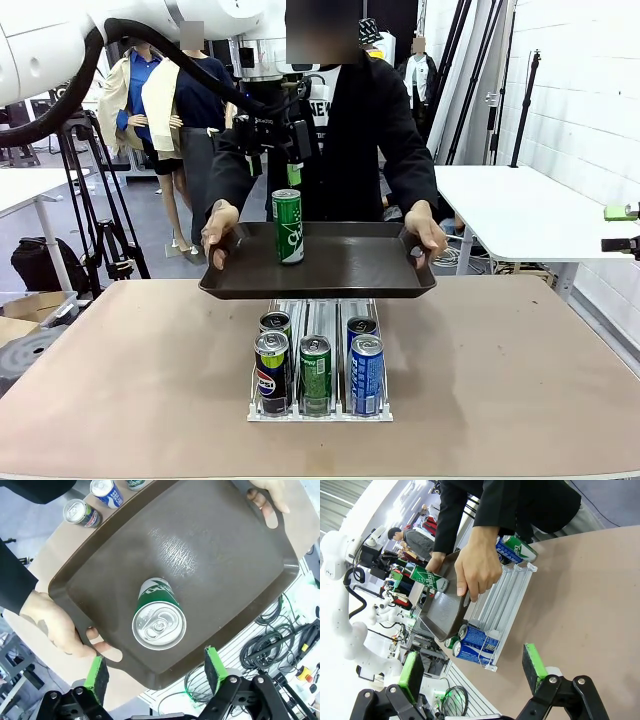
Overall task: Retrieve and hand over the desired beverage to the person.
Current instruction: Pick up another can of the same type that the person held from the Automatic Can Dispenser.
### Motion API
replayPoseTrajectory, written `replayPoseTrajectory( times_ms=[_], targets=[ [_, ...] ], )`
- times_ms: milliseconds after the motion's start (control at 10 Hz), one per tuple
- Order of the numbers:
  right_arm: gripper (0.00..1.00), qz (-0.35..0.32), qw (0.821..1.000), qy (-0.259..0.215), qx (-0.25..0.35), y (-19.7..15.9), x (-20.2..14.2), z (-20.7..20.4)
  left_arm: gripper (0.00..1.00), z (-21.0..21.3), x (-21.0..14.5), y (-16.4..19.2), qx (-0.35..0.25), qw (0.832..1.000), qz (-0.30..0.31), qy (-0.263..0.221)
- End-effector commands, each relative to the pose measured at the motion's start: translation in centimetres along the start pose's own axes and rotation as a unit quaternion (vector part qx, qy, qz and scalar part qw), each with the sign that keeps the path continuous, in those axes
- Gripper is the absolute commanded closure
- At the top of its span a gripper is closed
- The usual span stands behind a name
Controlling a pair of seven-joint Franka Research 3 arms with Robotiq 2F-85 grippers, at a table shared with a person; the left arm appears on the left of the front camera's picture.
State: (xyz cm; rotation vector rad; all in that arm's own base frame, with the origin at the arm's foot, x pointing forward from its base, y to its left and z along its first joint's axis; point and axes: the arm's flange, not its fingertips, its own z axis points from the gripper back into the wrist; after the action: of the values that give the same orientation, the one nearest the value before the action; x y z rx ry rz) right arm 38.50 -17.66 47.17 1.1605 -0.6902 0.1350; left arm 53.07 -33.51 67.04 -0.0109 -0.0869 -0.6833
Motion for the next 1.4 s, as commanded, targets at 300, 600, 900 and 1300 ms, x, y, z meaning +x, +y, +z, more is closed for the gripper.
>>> replayPoseTrajectory(
  times_ms=[300, 600, 900, 1300],
  targets=[
    [0.00, -0.003, 1.000, -0.001, 0.002, 0.0, -0.1, 0.0, 0.00, 0.1, 0.0, 0.0, 0.001, 1.000, 0.000, -0.002],
    [0.00, -0.003, 1.000, -0.001, 0.002, 0.0, -0.1, 0.0, 0.00, 0.1, 0.0, 0.0, 0.001, 1.000, 0.000, -0.002],
    [0.00, -0.003, 1.000, -0.001, 0.002, 0.0, -0.1, 0.0, 0.00, 1.5, -2.6, 2.5, -0.042, 0.999, 0.009, 0.000],
    [0.00, -0.003, 1.000, -0.001, 0.002, 0.0, -0.1, 0.0, 0.00, 0.5, -8.4, 11.8, -0.168, 0.985, 0.019, 0.012]
  ],
)
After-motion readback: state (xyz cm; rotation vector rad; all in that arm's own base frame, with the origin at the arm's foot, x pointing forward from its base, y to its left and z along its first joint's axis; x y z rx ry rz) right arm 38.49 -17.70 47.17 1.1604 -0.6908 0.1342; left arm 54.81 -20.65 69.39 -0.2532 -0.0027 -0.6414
